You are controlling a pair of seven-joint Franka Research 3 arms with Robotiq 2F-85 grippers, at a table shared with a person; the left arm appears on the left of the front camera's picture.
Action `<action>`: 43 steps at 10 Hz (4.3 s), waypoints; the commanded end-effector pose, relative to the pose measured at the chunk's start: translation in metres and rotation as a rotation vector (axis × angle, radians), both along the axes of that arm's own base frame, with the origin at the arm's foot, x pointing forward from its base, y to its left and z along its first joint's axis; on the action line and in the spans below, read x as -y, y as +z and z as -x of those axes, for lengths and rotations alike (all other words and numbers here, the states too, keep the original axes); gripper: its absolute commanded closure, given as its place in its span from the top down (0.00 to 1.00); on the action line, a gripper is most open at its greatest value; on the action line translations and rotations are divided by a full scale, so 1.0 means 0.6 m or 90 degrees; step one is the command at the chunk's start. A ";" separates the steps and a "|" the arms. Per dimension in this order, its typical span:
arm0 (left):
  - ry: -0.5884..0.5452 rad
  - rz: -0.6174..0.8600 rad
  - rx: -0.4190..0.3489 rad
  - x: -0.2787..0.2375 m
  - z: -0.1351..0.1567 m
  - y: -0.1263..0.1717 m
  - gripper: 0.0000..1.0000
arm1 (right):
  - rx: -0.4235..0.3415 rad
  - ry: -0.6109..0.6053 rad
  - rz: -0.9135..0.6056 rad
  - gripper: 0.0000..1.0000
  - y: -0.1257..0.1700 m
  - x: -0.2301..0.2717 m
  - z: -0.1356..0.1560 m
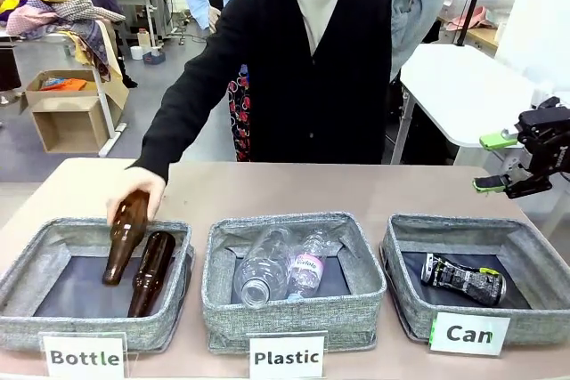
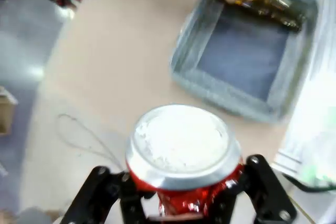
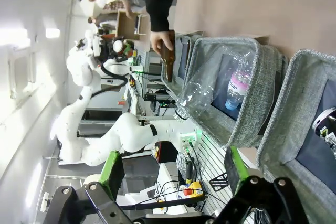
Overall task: Sort the can waste into the basket.
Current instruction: Pick up the can waste from the table and place it in the right Fabric basket.
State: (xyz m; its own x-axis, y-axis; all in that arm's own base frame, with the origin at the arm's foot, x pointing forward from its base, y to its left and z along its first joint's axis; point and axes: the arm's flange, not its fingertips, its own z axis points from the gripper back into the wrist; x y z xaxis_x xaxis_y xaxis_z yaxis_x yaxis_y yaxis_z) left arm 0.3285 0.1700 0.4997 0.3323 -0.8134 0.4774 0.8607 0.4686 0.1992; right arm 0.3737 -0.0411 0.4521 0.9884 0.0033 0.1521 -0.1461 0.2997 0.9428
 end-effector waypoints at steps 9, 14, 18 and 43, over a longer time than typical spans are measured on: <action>-0.088 0.170 0.140 -0.049 0.100 -0.024 0.00 | 0.013 0.009 0.003 1.00 0.002 0.003 0.001; -0.452 -0.064 0.022 0.329 -0.102 0.058 0.00 | 0.013 0.009 0.003 1.00 0.002 0.003 0.001; -0.651 -0.089 0.049 0.722 -0.175 0.029 0.00 | 0.000 0.001 0.001 1.00 0.001 -0.001 0.000; -0.349 0.153 -0.138 1.391 -0.114 -0.121 1.00 | 0.111 -0.175 0.244 1.00 0.072 0.286 0.286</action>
State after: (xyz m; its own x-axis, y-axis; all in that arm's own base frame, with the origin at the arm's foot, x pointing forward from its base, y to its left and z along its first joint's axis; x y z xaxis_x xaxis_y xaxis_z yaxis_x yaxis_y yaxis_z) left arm 0.4047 -0.6821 0.4235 0.0191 -0.7899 0.6130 0.9983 -0.0189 -0.0553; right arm 0.2012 -0.2140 0.4928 0.9188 -0.1749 0.3539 -0.1544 0.6659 0.7299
